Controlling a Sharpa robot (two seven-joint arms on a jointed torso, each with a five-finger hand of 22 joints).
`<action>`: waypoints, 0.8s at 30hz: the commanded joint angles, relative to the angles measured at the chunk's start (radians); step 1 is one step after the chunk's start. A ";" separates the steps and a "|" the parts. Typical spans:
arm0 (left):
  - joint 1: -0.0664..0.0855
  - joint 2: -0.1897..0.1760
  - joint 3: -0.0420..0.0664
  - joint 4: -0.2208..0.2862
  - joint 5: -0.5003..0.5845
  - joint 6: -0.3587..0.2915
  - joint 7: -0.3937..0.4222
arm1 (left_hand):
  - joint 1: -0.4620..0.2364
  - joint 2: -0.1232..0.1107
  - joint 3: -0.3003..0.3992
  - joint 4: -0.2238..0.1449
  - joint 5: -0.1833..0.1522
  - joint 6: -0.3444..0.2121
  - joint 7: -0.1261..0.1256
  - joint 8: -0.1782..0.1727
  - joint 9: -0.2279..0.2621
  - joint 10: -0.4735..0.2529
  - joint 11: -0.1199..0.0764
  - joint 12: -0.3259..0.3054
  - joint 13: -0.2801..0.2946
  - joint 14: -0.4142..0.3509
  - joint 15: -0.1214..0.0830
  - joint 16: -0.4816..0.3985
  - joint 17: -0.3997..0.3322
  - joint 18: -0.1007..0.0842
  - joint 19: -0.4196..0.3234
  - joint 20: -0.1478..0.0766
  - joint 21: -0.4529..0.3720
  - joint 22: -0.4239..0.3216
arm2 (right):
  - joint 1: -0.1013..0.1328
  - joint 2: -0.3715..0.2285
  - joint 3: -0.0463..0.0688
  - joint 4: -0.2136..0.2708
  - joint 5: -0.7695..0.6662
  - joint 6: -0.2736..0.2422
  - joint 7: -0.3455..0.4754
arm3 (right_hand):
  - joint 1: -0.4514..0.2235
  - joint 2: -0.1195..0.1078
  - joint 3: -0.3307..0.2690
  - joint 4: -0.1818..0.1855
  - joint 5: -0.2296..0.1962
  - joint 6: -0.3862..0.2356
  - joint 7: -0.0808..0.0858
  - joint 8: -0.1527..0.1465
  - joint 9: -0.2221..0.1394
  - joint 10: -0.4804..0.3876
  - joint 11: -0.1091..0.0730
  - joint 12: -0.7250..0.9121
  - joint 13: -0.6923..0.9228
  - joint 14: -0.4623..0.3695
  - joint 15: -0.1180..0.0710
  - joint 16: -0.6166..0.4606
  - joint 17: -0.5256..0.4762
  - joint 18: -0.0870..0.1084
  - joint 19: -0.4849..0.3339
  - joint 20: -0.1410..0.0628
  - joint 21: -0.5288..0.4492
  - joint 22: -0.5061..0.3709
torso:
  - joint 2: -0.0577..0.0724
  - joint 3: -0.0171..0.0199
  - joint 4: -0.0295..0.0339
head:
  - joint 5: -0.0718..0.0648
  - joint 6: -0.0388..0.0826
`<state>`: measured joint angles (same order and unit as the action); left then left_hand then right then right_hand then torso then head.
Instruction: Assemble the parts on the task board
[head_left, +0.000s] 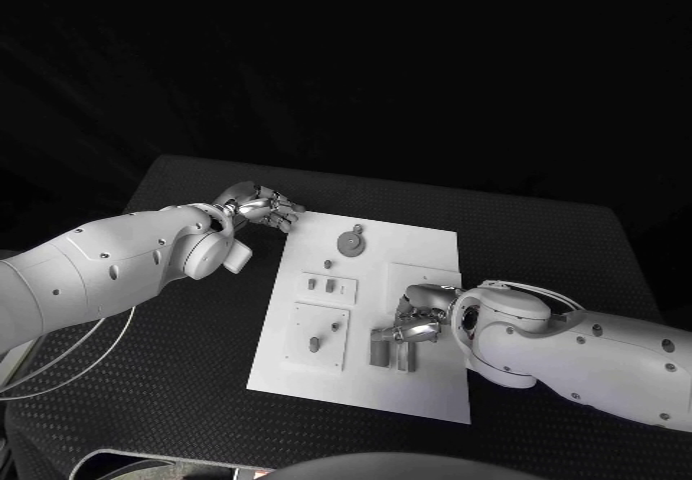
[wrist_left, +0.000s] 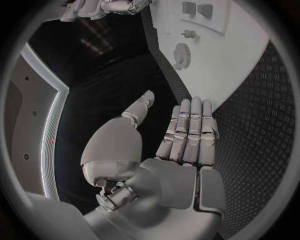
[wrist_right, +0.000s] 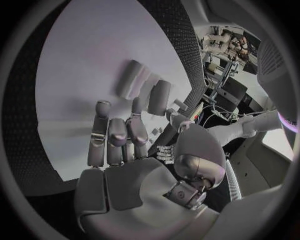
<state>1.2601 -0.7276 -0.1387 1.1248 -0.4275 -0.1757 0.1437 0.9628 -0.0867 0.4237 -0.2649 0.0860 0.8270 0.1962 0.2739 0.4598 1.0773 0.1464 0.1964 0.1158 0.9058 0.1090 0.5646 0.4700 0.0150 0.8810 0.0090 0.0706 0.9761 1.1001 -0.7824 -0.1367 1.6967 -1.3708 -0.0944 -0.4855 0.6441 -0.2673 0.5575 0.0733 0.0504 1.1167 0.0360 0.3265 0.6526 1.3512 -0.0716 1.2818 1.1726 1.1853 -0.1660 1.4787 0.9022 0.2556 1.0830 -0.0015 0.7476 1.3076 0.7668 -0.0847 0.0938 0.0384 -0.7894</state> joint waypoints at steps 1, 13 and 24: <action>0.000 -0.001 0.000 0.004 0.003 0.014 0.003 | -0.012 0.000 -0.002 0.003 -0.007 -0.006 0.002 -0.003 -0.001 -0.007 -0.003 0.001 0.001 -0.006 0.002 -0.004 0.002 0.004 -0.007 0.002 -0.002 -0.001 | -0.004 0.001 -0.008 -0.003 -0.018 0.040 -0.020 | 0.005 0.004 0.000 0.003 0.003 0.000 0.002 -0.005 -0.002 0.004 -0.002 -0.006 -0.001 -0.002 -0.006 0.004 -0.002 0.006 0.007 -0.002 0.007 0.019 | 0.000 -0.0002 -0.0015 | 0.004 -0.002; 0.000 -0.002 0.000 0.005 0.003 0.018 -0.001 | -0.013 0.000 -0.003 0.003 -0.007 -0.006 0.002 -0.003 -0.002 -0.007 -0.003 0.001 0.001 -0.006 0.002 -0.005 0.003 0.004 -0.008 0.002 -0.001 -0.001 | -0.007 0.013 -0.012 -0.001 0.011 0.052 -0.024 | 0.008 0.007 -0.004 0.000 0.003 -0.001 0.002 -0.005 -0.001 0.003 -0.002 -0.009 -0.003 -0.003 -0.005 0.004 -0.002 0.006 0.005 -0.001 0.008 0.020 | 0.001 -0.0004 -0.0058 | 0.004 -0.004; 0.000 -0.002 -0.001 0.006 0.003 0.022 -0.004 | -0.017 0.000 -0.004 0.005 -0.007 -0.009 0.003 -0.004 -0.002 -0.008 -0.003 0.001 0.001 -0.006 0.002 -0.006 0.004 0.004 -0.008 0.002 -0.001 -0.001 | -0.019 0.044 -0.013 -0.014 0.006 0.064 -0.041 | -0.015 -0.005 -0.003 0.038 0.003 -0.003 0.002 -0.007 0.005 0.000 -0.002 -0.020 -0.010 -0.005 -0.005 0.004 -0.003 0.006 0.002 0.000 0.008 0.019 | 0.000 -0.0005 -0.0017 | -0.002 -0.014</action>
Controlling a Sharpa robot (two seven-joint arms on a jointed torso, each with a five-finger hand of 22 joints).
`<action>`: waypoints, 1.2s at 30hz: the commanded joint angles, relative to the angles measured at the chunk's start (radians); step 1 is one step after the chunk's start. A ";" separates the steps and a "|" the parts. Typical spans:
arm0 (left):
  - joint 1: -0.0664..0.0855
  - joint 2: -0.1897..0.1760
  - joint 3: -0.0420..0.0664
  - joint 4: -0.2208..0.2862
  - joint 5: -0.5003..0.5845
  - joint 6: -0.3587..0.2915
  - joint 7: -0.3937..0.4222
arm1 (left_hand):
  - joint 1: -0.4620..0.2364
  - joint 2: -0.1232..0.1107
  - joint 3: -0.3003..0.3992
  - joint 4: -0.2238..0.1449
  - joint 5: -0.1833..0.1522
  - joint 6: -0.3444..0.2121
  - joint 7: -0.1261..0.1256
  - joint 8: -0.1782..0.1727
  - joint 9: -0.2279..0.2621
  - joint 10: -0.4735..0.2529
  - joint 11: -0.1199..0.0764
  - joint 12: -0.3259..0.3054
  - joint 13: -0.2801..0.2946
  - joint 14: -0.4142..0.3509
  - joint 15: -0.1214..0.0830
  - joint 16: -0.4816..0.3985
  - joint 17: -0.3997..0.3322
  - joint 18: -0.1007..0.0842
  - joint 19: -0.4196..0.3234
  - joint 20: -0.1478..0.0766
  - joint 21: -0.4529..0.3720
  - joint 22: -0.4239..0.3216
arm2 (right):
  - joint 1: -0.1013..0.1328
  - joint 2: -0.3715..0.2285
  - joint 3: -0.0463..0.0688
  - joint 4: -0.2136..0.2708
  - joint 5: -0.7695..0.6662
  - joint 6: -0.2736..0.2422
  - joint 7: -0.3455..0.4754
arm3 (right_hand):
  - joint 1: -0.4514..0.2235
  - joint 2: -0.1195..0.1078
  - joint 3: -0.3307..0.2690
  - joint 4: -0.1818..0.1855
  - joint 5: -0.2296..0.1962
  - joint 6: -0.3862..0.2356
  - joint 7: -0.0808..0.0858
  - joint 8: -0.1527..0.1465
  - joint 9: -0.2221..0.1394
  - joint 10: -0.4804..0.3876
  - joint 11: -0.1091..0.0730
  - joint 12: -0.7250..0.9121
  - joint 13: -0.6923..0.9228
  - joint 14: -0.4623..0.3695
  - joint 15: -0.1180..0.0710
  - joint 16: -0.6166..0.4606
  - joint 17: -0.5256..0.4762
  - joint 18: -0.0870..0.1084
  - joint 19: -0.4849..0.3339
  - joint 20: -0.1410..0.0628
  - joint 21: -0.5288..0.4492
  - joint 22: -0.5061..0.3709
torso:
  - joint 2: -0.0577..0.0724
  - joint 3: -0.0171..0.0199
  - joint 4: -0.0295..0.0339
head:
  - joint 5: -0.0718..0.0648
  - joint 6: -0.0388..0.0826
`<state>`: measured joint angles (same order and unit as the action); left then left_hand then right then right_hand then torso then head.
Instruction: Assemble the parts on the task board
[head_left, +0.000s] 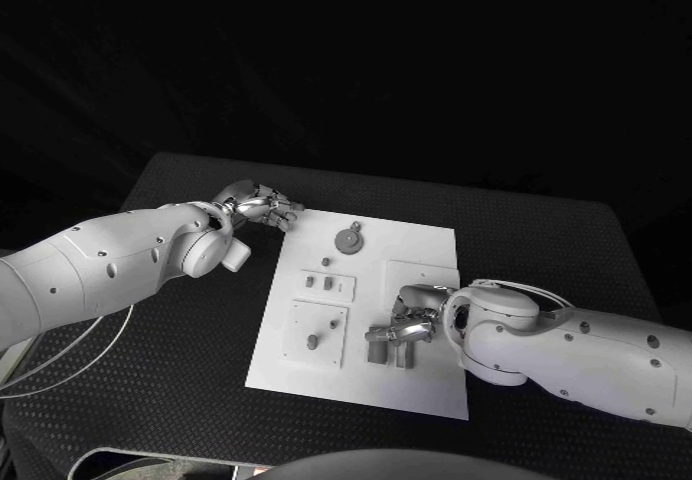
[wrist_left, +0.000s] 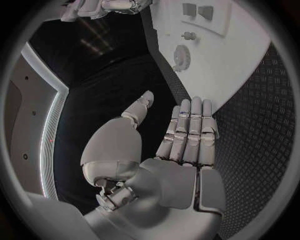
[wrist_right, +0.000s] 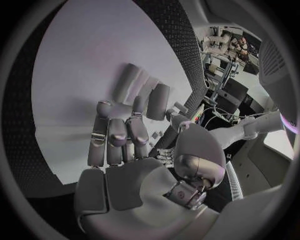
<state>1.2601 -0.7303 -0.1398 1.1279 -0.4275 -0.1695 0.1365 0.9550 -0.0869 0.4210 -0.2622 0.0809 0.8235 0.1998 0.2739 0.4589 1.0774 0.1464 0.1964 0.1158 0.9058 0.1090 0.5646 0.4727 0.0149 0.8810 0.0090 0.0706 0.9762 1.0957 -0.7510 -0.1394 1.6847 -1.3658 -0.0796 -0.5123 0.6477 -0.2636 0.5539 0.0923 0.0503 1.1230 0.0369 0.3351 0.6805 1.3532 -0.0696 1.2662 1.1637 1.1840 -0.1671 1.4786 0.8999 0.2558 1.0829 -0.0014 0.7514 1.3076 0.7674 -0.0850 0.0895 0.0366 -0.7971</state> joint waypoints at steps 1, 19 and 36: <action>0.000 0.001 0.000 0.003 0.003 0.016 0.003 | -0.010 0.000 -0.002 0.002 -0.002 -0.005 -0.001 -0.004 -0.001 -0.008 -0.003 0.001 0.001 -0.006 0.002 -0.006 0.002 0.004 -0.008 0.002 -0.001 -0.002 | -0.015 0.012 -0.010 -0.002 0.000 0.055 -0.015 | -0.030 -0.011 -0.001 0.030 0.001 -0.009 0.001 -0.016 -0.023 -0.002 -0.004 -0.005 -0.002 -0.004 -0.004 0.004 -0.001 0.006 0.002 0.000 0.004 0.018 | -0.001 -0.0002 0.0030 | 0.000 -0.006; 0.000 0.000 0.000 0.002 -0.001 0.022 -0.006 | -0.014 0.001 -0.003 0.005 -0.002 -0.007 0.000 -0.004 -0.002 -0.008 -0.003 0.002 0.001 -0.006 0.002 -0.007 0.003 0.004 -0.008 0.002 -0.001 -0.002 | -0.019 0.022 -0.011 -0.012 0.033 0.071 -0.012 | 0.039 0.100 -0.084 -0.057 0.003 -0.012 0.003 -0.024 -0.009 -0.006 -0.002 -0.018 -0.005 -0.010 0.000 0.008 -0.004 0.006 -0.017 0.004 0.014 0.020 | 0.000 0.0011 0.0003 | 0.004 -0.004; 0.000 0.001 -0.001 0.001 -0.008 0.044 -0.033 | -0.016 -0.002 -0.003 0.004 -0.002 -0.017 0.003 -0.008 -0.004 -0.015 0.000 -0.001 0.000 -0.007 0.003 -0.011 0.007 0.005 -0.010 0.003 -0.001 -0.002 | -0.018 0.005 -0.011 -0.006 0.327 -0.043 0.038 | 0.016 0.326 -0.137 -0.385 0.003 -0.018 0.013 -0.062 -0.020 -0.041 0.008 -0.082 -0.053 -0.024 0.007 -0.001 -0.011 0.006 -0.026 0.018 -0.003 0.015 | 0.000 0.0005 -0.0004 | 0.005 -0.002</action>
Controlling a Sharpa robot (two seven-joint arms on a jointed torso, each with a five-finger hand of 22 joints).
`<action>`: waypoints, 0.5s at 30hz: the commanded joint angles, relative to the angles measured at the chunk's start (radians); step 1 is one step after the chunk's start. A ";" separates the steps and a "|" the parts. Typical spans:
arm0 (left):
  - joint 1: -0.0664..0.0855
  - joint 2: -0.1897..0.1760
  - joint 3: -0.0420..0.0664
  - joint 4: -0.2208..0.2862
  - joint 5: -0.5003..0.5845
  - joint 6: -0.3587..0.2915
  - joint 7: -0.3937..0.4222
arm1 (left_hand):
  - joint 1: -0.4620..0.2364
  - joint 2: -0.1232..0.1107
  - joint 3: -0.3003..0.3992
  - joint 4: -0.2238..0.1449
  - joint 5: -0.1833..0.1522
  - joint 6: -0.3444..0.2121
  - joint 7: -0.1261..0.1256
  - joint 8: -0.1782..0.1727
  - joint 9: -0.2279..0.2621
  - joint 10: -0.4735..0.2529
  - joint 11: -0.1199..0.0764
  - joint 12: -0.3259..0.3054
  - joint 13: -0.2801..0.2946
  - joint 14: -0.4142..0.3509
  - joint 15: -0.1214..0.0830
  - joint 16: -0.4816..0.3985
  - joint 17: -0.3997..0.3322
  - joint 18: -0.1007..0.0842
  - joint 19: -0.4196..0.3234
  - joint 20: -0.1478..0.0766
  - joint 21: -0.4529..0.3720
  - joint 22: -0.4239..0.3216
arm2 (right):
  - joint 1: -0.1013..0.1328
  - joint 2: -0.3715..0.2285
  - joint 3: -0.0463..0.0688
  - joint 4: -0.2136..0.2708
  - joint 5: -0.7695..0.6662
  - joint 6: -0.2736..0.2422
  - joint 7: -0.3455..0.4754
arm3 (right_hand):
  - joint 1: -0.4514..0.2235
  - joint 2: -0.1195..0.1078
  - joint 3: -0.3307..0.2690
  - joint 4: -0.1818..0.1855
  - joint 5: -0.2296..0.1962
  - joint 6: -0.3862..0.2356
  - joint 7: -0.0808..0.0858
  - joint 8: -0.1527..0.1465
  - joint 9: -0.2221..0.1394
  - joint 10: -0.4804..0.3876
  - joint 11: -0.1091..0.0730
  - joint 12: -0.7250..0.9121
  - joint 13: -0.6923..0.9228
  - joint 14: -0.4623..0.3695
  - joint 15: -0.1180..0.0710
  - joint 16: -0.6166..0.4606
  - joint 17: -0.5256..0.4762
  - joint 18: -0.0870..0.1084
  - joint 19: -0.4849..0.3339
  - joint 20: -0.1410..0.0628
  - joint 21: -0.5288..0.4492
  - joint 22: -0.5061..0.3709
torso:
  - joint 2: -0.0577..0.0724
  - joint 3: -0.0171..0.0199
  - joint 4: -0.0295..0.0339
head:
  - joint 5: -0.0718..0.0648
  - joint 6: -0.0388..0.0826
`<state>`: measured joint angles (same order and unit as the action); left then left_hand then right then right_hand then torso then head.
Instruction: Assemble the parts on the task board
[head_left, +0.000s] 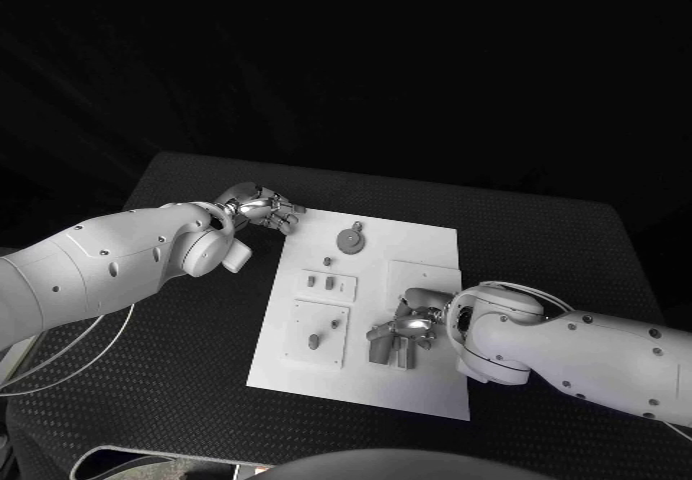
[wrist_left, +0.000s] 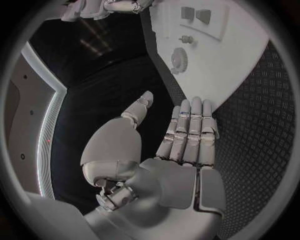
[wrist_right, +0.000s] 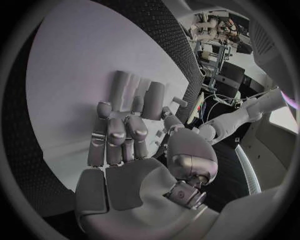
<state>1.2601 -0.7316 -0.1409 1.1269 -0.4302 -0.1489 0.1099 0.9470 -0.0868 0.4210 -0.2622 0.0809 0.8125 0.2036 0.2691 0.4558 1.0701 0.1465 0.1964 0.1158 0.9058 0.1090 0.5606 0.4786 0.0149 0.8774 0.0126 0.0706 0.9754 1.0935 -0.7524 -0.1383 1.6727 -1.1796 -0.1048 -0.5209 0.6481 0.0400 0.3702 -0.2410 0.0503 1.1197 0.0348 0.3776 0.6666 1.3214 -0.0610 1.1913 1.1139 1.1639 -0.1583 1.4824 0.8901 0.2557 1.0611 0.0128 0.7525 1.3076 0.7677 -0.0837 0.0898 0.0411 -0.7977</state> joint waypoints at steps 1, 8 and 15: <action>0.000 0.002 0.000 0.003 -0.007 0.024 -0.008 | -0.007 -0.002 -0.003 0.004 -0.002 -0.007 0.000 -0.004 -0.001 -0.008 0.000 -0.001 0.000 -0.007 0.003 -0.007 0.002 0.005 -0.007 -0.001 -0.001 -0.001 | -0.016 0.004 -0.012 0.007 0.157 -0.026 0.049 | 0.022 0.027 0.051 -0.053 0.003 -0.015 0.016 -0.106 -0.006 -0.010 0.000 -0.008 -0.005 -0.005 -0.002 -0.005 -0.001 0.006 -0.005 0.004 -0.004 0.016 | 0.000 -0.0008 -0.0008 | 0.001 -0.001; 0.000 0.001 0.000 0.002 -0.010 0.029 -0.014 | -0.006 -0.002 -0.002 0.003 -0.003 -0.009 0.001 -0.004 -0.002 -0.010 0.001 -0.002 0.000 -0.008 0.003 -0.008 0.003 0.005 -0.008 -0.001 -0.001 -0.001 | -0.014 -0.016 -0.008 0.011 0.193 -0.056 0.057 | 0.069 0.031 0.064 -0.054 0.003 -0.016 0.018 -0.109 -0.005 -0.016 0.002 -0.017 -0.012 -0.009 0.000 -0.006 -0.001 0.006 -0.009 0.006 -0.003 0.019 | 0.000 -0.0008 -0.0001 | 0.001 0.000; 0.000 0.000 -0.001 0.003 -0.014 0.036 -0.020 | -0.005 -0.003 -0.002 0.001 -0.004 -0.011 0.002 -0.005 -0.002 -0.013 0.002 -0.003 -0.001 -0.009 0.004 -0.010 0.004 0.005 -0.009 0.000 -0.001 -0.001 | -0.007 -0.027 -0.003 0.013 0.185 -0.054 0.073 | 0.095 0.032 0.064 -0.054 0.003 -0.017 0.019 -0.111 -0.004 -0.019 0.003 -0.022 -0.016 -0.010 0.001 -0.006 -0.001 0.006 -0.012 0.008 -0.003 0.020 | 0.000 -0.0009 -0.0003 | 0.000 0.000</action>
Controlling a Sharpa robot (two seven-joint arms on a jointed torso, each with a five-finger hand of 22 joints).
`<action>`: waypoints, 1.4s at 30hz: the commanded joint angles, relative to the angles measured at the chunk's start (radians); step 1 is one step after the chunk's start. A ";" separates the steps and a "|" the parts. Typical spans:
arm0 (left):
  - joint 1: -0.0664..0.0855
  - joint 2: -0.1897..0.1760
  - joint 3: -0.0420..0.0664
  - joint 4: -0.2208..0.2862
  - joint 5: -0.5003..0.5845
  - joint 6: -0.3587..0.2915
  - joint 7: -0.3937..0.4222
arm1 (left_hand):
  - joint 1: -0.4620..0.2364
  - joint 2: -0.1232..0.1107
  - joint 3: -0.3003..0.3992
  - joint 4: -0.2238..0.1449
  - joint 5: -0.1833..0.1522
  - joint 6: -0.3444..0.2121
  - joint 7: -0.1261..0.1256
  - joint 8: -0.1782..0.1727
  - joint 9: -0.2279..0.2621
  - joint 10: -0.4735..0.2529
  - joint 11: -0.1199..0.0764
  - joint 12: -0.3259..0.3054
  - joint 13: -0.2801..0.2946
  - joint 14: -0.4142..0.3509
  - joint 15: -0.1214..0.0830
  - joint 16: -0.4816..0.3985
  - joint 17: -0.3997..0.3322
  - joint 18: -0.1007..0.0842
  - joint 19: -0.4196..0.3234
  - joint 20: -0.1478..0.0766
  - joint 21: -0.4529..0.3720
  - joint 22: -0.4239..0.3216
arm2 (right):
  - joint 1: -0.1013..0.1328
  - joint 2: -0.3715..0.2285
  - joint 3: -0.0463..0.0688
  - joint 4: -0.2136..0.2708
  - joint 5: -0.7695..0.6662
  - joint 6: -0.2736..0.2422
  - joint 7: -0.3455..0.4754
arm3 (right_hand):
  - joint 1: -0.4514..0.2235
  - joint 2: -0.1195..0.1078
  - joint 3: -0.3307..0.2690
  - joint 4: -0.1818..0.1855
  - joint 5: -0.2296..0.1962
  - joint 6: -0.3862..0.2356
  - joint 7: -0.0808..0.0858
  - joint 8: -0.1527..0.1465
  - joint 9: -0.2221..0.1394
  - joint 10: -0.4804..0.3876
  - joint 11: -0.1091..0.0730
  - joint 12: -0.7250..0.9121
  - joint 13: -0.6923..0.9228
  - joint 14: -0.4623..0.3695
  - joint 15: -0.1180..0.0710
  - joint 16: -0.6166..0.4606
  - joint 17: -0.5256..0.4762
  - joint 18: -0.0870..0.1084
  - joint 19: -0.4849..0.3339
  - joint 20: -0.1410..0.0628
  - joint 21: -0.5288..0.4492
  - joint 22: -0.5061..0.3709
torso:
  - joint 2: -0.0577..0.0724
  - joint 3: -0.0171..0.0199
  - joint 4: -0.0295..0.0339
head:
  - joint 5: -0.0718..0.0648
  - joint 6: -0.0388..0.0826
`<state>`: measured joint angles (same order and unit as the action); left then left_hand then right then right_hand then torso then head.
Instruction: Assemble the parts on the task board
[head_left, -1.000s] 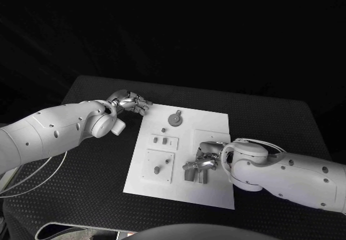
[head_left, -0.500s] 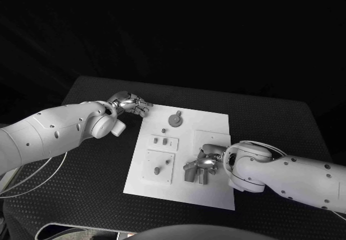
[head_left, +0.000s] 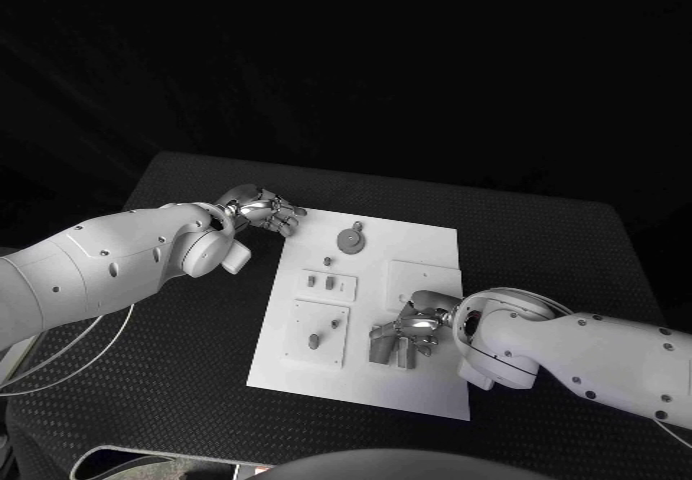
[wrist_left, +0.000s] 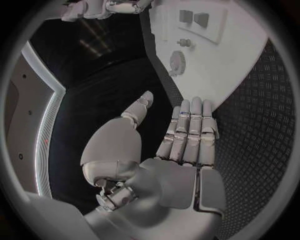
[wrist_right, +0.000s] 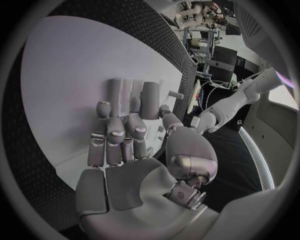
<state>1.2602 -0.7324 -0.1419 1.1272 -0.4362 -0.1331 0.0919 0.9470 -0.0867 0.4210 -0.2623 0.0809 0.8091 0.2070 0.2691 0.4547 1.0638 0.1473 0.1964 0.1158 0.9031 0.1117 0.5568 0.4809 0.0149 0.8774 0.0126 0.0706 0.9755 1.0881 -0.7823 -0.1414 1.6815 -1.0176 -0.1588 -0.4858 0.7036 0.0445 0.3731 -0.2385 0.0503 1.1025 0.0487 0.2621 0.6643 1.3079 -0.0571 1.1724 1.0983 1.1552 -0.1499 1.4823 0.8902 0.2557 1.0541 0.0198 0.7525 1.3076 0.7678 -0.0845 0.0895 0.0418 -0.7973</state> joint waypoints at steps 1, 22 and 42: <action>0.000 0.001 0.000 0.002 -0.008 0.020 -0.002 | -0.005 -0.003 -0.002 0.001 -0.004 -0.008 -0.001 -0.005 -0.001 -0.007 0.001 -0.003 -0.001 -0.006 0.001 -0.006 0.002 0.005 -0.009 0.000 -0.001 -0.001 | -0.001 0.002 0.001 0.004 0.023 0.001 0.040 | 0.045 0.028 0.062 -0.057 0.003 0.000 0.005 0.004 -0.001 -0.005 -0.001 -0.003 -0.001 -0.002 -0.007 -0.006 -0.001 0.006 -0.006 0.002 -0.003 0.020 | -0.001 -0.0003 -0.0001 | 0.000 0.000; 0.000 0.002 0.000 0.000 -0.008 0.024 -0.003 | -0.003 -0.002 -0.001 -0.001 -0.005 -0.011 0.000 -0.005 -0.001 -0.009 0.002 -0.003 -0.001 -0.006 0.001 -0.007 0.004 0.005 -0.009 0.000 -0.001 -0.001 | 0.015 -0.010 0.029 0.002 0.034 0.030 0.099 | 0.100 0.040 0.059 -0.057 0.003 0.001 0.006 0.001 0.002 -0.003 0.001 -0.004 0.001 -0.005 -0.005 -0.006 -0.001 0.006 -0.011 0.005 -0.003 0.020 | 0.000 -0.0001 -0.0002 | 0.003 0.001; 0.000 0.001 -0.001 -0.001 -0.008 0.038 -0.017 | -0.002 -0.003 -0.001 -0.003 -0.005 -0.013 0.000 -0.005 -0.001 -0.011 0.003 -0.003 -0.001 -0.006 0.001 -0.008 0.007 0.005 -0.009 0.000 -0.001 -0.001 | 0.064 -0.013 0.030 -0.046 0.263 0.276 0.008 | 0.090 0.039 0.039 -0.054 0.003 -0.008 0.013 -0.008 -0.001 -0.014 0.007 -0.014 -0.006 -0.015 0.001 -0.008 -0.001 0.006 -0.020 0.014 -0.007 0.019 | -0.001 -0.0011 -0.0005 | 0.004 -0.001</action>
<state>1.2602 -0.7329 -0.1434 1.1251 -0.4415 -0.1124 0.0749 0.9471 -0.0867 0.4211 -0.2623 0.0809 0.8028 0.2078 0.2698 0.4549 1.0603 0.1509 0.1964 0.1158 0.9036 0.1112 0.5529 0.4868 0.0150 0.8774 0.0126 0.0706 0.9758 1.1494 -0.7990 -0.1118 1.6409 -0.8607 0.0220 -0.4354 0.7470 0.0355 0.3687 -0.2428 0.0492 1.0969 0.0541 0.2603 0.6644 1.3007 -0.0535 1.1616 1.0899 1.1481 -0.1492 1.4783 0.8895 0.2556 1.0397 0.0341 0.7492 1.3076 0.7673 -0.0852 0.0895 0.0465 -0.7984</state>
